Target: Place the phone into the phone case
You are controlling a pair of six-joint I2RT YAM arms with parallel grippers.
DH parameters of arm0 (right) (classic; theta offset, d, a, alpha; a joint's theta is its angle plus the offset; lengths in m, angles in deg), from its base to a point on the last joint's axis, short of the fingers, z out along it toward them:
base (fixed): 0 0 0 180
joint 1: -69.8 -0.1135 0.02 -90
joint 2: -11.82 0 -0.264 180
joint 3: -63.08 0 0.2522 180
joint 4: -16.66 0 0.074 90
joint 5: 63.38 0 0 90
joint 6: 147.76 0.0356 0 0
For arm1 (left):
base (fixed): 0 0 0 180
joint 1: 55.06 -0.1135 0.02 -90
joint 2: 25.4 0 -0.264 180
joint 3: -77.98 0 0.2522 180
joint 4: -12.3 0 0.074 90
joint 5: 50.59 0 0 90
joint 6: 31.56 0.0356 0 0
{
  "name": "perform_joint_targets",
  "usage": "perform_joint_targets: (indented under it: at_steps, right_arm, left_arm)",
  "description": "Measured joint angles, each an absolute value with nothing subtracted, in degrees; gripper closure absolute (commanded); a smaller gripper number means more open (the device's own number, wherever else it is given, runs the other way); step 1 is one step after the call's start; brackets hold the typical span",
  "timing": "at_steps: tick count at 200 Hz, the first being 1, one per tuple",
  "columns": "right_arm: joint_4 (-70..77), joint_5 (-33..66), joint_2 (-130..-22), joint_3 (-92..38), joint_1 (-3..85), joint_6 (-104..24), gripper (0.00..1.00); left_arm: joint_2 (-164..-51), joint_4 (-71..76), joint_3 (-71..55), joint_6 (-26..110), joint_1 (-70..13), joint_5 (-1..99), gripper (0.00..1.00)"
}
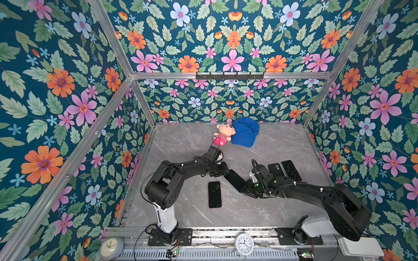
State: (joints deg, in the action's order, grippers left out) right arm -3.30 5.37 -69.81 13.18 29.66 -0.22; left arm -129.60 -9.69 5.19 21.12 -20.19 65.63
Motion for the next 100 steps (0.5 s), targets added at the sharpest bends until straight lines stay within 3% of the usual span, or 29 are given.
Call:
perform_joint_targets:
  at_steps: [100]
  right_arm:
    - [-2.8,4.2,-71.7,12.6,29.2,0.4,0.74]
  left_arm:
    - [-130.3,-9.1,5.7,21.3,-20.2,65.8,0.64]
